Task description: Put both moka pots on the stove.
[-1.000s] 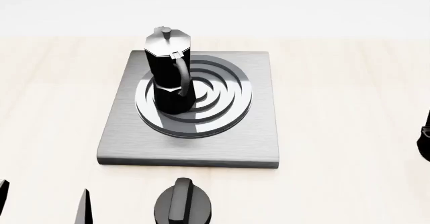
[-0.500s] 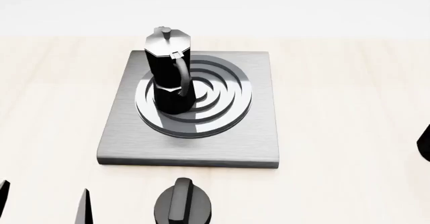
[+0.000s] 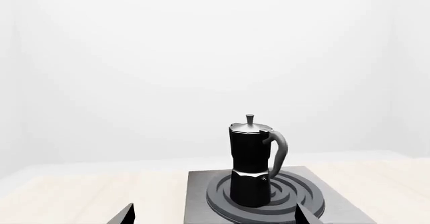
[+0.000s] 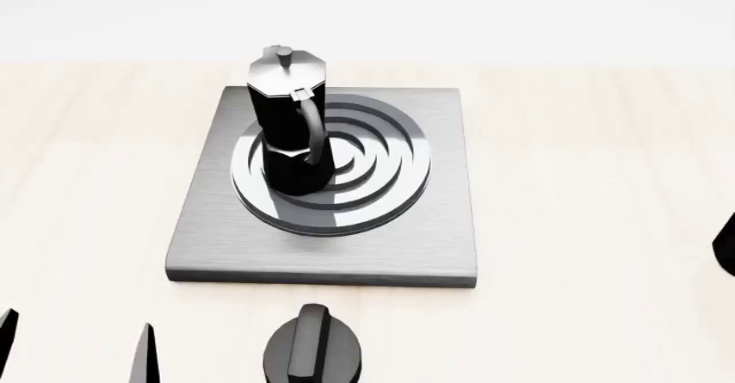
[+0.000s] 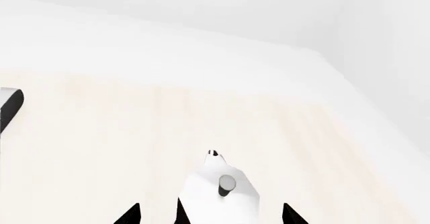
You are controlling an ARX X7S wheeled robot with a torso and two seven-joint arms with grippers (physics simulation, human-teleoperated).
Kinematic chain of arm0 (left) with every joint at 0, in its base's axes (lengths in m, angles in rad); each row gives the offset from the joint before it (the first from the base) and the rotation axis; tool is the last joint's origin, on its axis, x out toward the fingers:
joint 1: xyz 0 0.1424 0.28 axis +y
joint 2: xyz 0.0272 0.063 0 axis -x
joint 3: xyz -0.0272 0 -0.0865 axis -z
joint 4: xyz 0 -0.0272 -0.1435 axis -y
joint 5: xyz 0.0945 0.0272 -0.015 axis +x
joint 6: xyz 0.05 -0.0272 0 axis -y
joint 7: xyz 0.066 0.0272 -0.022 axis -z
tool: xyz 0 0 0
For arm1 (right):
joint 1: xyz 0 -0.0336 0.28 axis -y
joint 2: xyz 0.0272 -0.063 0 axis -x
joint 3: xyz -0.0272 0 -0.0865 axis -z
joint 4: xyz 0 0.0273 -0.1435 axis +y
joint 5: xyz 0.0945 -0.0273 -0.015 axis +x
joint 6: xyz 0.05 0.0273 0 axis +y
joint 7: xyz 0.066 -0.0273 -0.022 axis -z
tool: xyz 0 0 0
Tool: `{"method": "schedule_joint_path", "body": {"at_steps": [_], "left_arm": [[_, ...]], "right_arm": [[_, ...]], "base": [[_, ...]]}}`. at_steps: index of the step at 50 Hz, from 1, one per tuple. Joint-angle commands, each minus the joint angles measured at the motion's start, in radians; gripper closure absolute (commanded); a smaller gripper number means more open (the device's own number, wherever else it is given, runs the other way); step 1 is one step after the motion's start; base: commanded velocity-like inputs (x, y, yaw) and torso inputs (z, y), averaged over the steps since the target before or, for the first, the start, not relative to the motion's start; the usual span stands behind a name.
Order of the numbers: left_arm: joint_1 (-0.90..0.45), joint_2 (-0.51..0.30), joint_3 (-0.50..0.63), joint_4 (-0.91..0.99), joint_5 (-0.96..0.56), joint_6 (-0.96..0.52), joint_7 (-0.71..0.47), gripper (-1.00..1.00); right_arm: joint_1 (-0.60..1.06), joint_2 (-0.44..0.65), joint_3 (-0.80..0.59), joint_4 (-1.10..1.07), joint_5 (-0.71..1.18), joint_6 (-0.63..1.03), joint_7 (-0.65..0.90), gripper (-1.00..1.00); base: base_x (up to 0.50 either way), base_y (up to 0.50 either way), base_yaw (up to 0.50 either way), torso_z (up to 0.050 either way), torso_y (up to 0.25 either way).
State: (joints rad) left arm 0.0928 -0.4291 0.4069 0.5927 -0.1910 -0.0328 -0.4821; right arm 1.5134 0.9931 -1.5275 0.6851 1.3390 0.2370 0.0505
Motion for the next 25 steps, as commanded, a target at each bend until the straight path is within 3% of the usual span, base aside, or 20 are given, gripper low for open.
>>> {"method": "schedule_joint_path", "body": {"at_steps": [1, 25], "left_arm": [[-0.001, -0.001, 0.002, -0.004, -0.002, 0.003, -0.001, -1.0], [-0.003, -0.002, 0.009, -0.014, -0.003, 0.011, -0.003, -1.0]], "right_arm": [[0.007, 0.003, -0.013, 0.013, 0.009, 0.069, -0.003, -1.0], [-0.049, -0.014, -0.015, 0.084, 0.042, 0.098, -0.039, -1.0]], "base": [[0.0, 0.0, 0.0, 0.0, 0.0], [0.0, 0.0, 0.0, 0.0, 0.0]]}}
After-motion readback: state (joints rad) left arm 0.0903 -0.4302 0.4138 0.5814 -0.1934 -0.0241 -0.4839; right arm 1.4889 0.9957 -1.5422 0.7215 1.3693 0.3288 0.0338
